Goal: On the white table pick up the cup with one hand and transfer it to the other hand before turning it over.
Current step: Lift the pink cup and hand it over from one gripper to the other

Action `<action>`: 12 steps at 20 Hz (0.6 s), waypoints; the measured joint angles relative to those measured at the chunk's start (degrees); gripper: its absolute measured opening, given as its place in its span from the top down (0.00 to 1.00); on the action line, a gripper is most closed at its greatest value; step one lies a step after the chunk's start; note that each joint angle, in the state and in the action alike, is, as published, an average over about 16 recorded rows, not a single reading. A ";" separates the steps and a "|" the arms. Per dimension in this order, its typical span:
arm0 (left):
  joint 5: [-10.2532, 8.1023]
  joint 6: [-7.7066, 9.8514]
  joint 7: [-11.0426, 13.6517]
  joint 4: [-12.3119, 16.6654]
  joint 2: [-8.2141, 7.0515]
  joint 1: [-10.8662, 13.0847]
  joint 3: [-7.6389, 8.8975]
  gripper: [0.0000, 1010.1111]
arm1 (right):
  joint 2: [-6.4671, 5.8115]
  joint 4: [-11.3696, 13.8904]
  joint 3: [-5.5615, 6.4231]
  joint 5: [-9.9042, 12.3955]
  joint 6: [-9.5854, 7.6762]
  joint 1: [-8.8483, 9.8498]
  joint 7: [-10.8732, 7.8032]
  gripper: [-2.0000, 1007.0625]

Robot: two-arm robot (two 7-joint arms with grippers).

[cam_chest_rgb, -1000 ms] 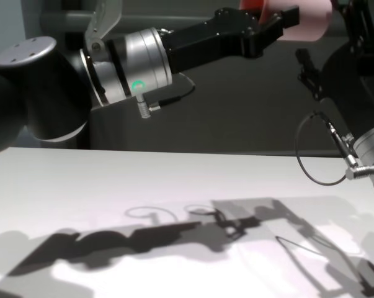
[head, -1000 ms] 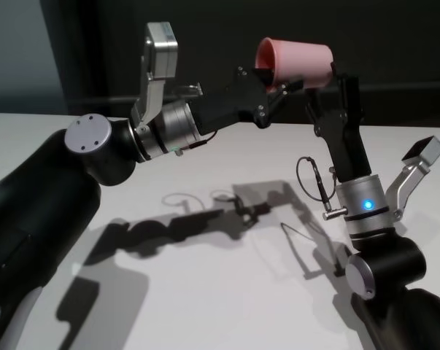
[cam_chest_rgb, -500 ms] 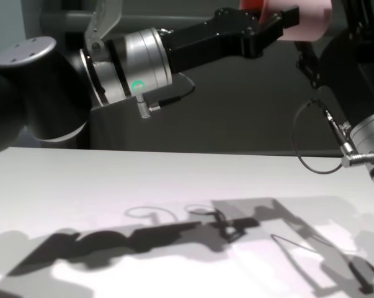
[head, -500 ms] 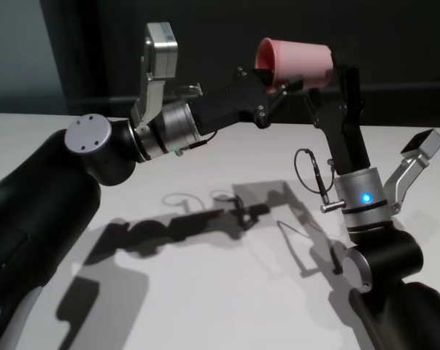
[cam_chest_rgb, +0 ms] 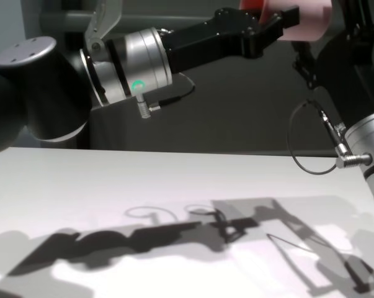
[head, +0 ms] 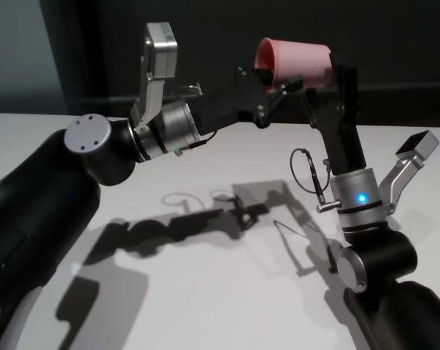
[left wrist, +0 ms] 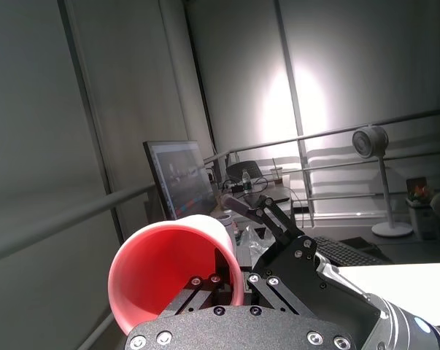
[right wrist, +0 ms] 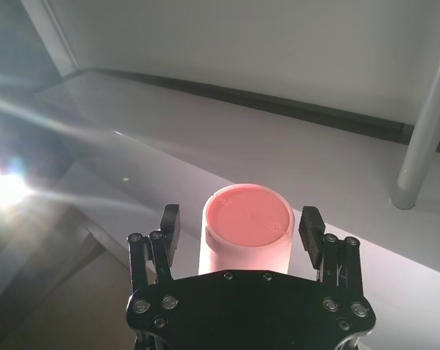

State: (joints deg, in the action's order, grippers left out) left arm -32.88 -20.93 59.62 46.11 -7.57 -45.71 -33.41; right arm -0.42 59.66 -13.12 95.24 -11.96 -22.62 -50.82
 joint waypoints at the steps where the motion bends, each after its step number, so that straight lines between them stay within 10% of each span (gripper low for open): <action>1: 0.00 0.00 0.00 0.00 0.00 0.00 0.00 0.94 | 0.04 -0.18 -0.13 0.14 0.02 -0.11 -0.11 0.01; 12: 0.00 0.00 0.00 0.00 0.00 0.00 0.00 0.94 | 0.23 -1.60 -1.60 1.28 0.49 -1.30 -0.81 0.01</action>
State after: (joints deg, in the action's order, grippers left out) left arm -32.88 -20.93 59.62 46.11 -7.57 -45.71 -33.41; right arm -0.19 58.05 -14.72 96.52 -11.48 -23.92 -51.63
